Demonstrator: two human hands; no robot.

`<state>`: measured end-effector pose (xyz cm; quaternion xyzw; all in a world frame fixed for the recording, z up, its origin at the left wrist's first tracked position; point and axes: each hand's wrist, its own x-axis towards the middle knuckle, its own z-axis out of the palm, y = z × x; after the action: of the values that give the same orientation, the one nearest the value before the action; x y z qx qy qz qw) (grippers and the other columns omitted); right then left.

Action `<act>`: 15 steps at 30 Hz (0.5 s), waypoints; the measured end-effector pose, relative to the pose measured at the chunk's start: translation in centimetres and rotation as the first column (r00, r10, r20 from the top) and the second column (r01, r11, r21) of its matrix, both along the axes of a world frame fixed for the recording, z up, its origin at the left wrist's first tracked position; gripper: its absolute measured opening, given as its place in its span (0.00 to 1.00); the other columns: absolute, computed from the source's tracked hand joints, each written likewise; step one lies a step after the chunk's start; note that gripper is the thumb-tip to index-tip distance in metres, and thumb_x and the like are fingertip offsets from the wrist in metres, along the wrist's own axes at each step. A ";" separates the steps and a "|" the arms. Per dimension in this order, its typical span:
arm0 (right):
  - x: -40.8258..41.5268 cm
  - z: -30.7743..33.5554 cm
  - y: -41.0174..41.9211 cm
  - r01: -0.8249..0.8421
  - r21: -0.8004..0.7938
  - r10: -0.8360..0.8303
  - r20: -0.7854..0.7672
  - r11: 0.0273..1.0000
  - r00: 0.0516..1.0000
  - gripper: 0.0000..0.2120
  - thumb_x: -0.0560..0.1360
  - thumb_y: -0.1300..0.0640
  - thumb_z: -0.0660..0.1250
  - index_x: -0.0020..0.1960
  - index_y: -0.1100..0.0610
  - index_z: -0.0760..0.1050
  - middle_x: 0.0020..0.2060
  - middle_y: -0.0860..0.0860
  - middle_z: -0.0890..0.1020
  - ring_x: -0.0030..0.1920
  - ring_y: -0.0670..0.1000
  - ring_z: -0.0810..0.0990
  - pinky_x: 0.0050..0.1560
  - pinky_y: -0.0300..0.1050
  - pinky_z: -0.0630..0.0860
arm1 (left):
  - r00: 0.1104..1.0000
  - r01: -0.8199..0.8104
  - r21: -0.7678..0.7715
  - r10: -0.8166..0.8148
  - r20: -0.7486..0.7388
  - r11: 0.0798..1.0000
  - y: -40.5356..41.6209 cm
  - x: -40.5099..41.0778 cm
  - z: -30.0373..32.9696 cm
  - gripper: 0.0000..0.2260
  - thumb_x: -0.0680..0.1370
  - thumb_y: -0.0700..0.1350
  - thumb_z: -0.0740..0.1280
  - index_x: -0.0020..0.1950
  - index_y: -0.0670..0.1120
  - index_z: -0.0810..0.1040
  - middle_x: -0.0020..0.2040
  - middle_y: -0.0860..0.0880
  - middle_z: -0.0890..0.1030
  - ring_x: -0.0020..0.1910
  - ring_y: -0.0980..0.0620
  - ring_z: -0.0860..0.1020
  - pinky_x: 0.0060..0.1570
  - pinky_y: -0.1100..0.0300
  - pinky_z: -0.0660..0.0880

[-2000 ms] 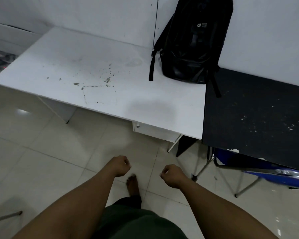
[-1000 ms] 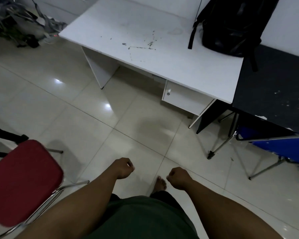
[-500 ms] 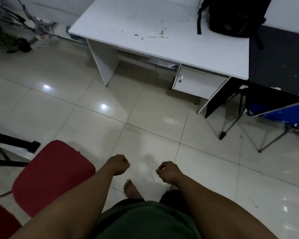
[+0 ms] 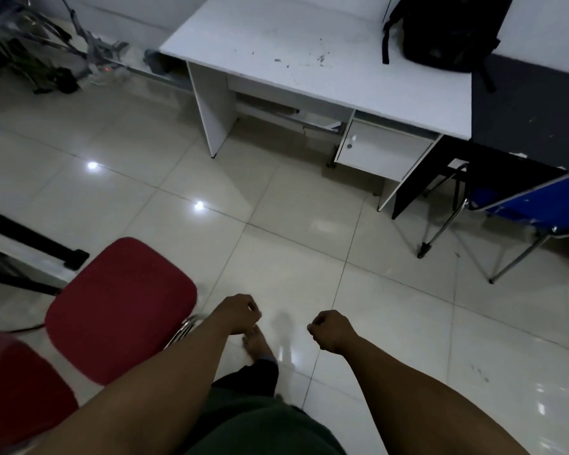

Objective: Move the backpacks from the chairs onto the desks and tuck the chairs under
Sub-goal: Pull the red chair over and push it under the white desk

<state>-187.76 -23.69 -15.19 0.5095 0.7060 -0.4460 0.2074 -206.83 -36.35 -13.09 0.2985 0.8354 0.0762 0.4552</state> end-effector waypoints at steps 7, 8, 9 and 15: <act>4.2 -0.2 -8.7 -0.122 -0.055 0.126 0.076 0.991 0.989 0.14 0.78 0.52 0.64 0.48 0.63 0.79 0.49 0.59 0.84 0.51 0.58 0.82 0.54 0.47 0.78 | 0.998 0.055 -0.027 -0.054 0.039 0.998 -8.1 4.9 0.4 0.12 0.80 0.48 0.64 0.60 0.46 0.79 0.63 0.46 0.77 0.61 0.48 0.76 0.59 0.59 0.72; 4.4 0.0 -9.5 -0.136 -0.062 0.141 0.088 0.989 0.986 0.14 0.78 0.51 0.63 0.48 0.63 0.79 0.49 0.60 0.84 0.51 0.58 0.82 0.54 0.45 0.78 | 0.998 0.049 -0.033 -0.047 0.036 0.998 -9.2 5.0 0.4 0.12 0.79 0.48 0.65 0.60 0.46 0.79 0.63 0.46 0.77 0.61 0.49 0.75 0.60 0.59 0.72; 4.6 0.2 -10.5 -0.146 -0.063 0.152 0.087 0.987 0.985 0.12 0.78 0.52 0.63 0.46 0.61 0.78 0.48 0.60 0.84 0.52 0.58 0.82 0.53 0.44 0.77 | 0.999 0.033 -0.031 -0.032 0.030 0.999 -10.5 4.9 0.7 0.12 0.79 0.49 0.65 0.59 0.46 0.78 0.63 0.46 0.77 0.61 0.49 0.76 0.60 0.59 0.72; 3.3 1.2 -13.5 -0.153 0.002 0.152 0.071 0.988 0.986 0.13 0.77 0.53 0.63 0.49 0.62 0.79 0.48 0.57 0.84 0.52 0.56 0.80 0.50 0.45 0.76 | 0.998 -0.045 -0.053 0.042 -0.045 0.998 -15.7 2.4 1.6 0.13 0.80 0.49 0.64 0.59 0.42 0.79 0.61 0.45 0.79 0.60 0.48 0.76 0.58 0.60 0.72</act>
<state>-184.46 -37.24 -14.04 0.4700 0.7368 -0.4081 0.2638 -204.43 -52.04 -11.51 0.2694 0.8531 0.0572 0.4431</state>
